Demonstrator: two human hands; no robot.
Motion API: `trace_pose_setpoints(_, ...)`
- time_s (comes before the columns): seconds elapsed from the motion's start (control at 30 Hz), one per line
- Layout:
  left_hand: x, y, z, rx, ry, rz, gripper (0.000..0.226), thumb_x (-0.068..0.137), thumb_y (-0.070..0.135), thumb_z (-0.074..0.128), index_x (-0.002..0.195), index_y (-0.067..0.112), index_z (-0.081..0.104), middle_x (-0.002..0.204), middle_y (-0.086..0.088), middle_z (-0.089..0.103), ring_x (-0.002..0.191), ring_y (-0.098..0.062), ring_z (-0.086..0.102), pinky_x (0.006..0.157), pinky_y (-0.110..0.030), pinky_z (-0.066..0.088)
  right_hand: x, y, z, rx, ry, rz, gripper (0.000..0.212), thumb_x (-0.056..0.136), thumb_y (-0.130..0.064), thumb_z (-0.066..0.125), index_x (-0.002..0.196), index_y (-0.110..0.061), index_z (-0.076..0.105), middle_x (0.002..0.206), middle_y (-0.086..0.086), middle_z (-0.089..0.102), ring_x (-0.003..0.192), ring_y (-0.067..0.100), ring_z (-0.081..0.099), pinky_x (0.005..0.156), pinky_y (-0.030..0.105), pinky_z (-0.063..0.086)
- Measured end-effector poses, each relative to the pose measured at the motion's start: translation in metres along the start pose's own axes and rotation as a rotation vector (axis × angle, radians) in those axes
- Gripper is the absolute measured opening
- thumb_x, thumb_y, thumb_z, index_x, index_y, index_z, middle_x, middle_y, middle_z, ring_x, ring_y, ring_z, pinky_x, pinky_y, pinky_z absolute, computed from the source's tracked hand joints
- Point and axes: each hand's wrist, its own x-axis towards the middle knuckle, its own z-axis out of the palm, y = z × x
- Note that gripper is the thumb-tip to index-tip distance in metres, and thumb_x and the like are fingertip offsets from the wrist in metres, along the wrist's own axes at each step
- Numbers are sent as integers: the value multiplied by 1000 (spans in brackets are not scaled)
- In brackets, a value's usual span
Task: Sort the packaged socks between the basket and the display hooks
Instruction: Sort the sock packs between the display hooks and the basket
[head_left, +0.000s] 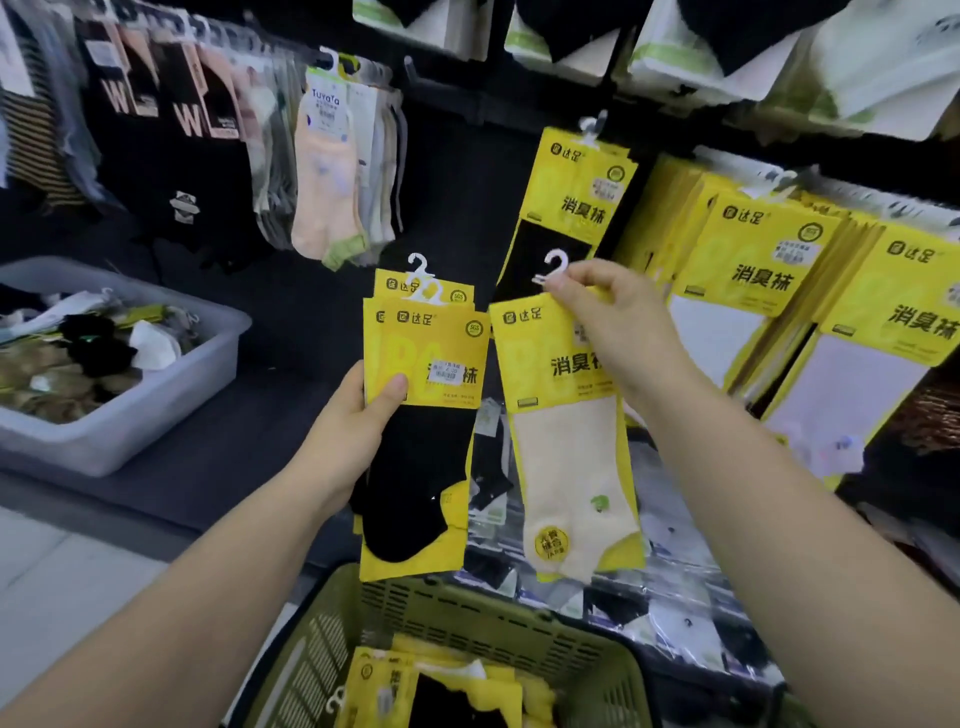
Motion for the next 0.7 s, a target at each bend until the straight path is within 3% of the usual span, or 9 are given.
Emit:
trace_pose_setpoints(0.13,-39,-47,7,-64,-17,-144,24,94,38,53,118,38,55,115,12,70,106,-10,66,88,-32,51,-49,52,19,92,-139,234,17,88,-30,64,71,-27,69,73,-8,64,71,15,58,72,38,51)
trace_pose_setpoints(0.23,-77,-88,19,-124,2,-329,20,97,33,50,115,41,55,110,15,71,102,-8,68,81,-28,51,-84,84,34,146,-137,356,17,88,-30,63,73,-23,70,68,-10,62,64,8,56,64,26,49)
trace_pose_setpoints(0.3,-93,-107,24,-133,-18,-445,24,97,34,50,120,38,55,112,14,71,103,-7,67,84,-30,49,-108,106,44,133,-121,414,17,87,-34,63,76,-25,70,66,-13,63,60,4,56,57,18,47)
trace_pose_setpoints(0.37,-99,-122,23,-138,-34,-535,29,97,34,50,126,32,54,118,9,70,107,-12,66,92,-37,49,-135,132,50,114,-113,484,18,87,-36,63,71,-33,70,64,-13,64,61,7,57,59,22,47)
trace_pose_setpoints(0.43,-102,-136,18,-132,15,-631,34,98,31,50,131,23,53,123,-1,67,111,-22,64,99,-45,47,-165,160,53,81,-105,551,22,88,-34,63,67,-30,68,64,-9,60,56,6,53,59,25,45)
trace_pose_setpoints(0.47,-104,-145,15,-104,57,-682,35,98,29,50,132,19,53,125,-5,65,113,-26,62,101,-46,46,-179,174,54,65,-96,583,22,89,-32,62,68,-28,65,64,-8,59,51,2,52,55,21,45)
trace_pose_setpoints(0.57,-115,-173,9,33,153,-819,34,100,22,48,133,13,51,129,-10,61,111,-28,58,90,-40,45,-212,203,55,63,-38,696,17,90,-31,62,74,-27,64,66,-10,58,49,-1,53,46,10,43)
trace_pose_setpoints(0.7,-125,-202,5,139,112,-907,39,100,17,48,138,14,44,134,-9,56,107,-25,52,84,-38,39,-225,218,62,96,-30,725,16,90,-30,61,75,-26,64,72,-13,59,53,-6,53,53,14,46)
